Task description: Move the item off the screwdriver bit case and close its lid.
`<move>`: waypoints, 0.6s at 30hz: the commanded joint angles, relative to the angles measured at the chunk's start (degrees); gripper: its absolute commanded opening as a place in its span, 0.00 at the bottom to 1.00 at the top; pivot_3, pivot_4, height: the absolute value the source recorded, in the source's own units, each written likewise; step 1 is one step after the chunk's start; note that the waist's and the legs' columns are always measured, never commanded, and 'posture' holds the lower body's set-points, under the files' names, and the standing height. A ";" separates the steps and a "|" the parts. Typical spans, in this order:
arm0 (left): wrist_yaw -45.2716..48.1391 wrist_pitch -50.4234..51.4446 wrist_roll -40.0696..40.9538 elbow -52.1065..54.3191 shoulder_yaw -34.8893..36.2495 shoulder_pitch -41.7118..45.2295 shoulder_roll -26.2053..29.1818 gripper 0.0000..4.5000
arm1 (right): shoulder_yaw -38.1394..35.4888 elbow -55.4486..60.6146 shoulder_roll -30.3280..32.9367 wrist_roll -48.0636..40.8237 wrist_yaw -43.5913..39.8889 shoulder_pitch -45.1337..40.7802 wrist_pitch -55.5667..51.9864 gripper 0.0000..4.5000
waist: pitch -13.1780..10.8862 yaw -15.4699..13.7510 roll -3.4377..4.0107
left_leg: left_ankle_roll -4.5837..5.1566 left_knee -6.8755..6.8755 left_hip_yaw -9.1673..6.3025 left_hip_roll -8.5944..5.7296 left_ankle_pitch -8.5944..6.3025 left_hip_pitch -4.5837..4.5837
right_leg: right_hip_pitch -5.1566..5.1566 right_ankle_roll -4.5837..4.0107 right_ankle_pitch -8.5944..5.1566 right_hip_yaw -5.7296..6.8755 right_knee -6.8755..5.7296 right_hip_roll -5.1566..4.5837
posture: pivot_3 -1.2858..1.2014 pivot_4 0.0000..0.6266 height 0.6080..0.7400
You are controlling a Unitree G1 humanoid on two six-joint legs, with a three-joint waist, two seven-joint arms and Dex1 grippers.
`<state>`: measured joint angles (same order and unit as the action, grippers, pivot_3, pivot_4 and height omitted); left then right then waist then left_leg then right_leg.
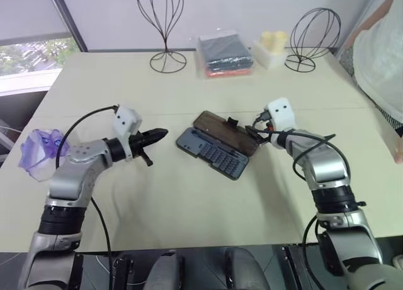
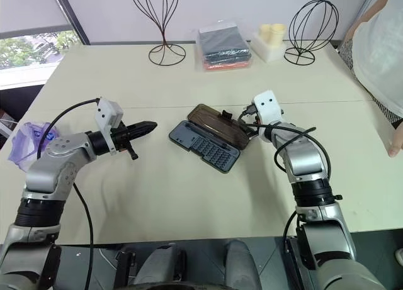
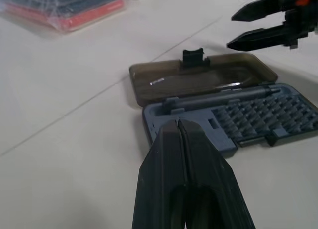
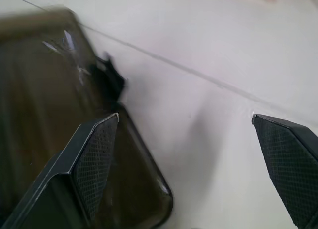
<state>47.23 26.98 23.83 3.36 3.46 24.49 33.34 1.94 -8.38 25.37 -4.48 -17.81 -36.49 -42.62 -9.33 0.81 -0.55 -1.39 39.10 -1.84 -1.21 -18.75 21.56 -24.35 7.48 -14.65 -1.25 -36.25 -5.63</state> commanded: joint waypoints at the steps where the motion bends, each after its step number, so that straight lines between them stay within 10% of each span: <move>1: -0.64 -1.30 -0.09 2.66 1.00 -0.45 0.11 0.00 | 0.23 0.68 0.13 1.00 -0.16 -1.32 -1.30 0.99 | 0.00 0.13 0.00 | 0.00 0.00 0.02 0.00 0.00 0.00 | 0.00 0.00 0.00 0.00 0.00 0.00 | 0.52 0.24 1.00; 18: -1.05 -2.07 -0.82 3.13 -0.50 -0.69 -0.42 0.00 | -2.35 10.39 -3.09 2.28 4.82 3.43 -15.67 0.99 | 0.01 0.25 0.01 | 0.01 -0.03 -0.01 0.01 -0.01 -0.02 | -0.01 0.00 0.00 0.00 -0.03 0.00 | 0.52 0.24 1.00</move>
<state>46.07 25.87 23.11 4.68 2.86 23.19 32.98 1.19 -0.56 22.40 -2.49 -14.31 -33.48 -55.10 -9.32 1.05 -0.54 -1.38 39.08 -1.85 -1.21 -18.76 21.55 -24.36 7.48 -14.65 -1.25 -36.28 -5.62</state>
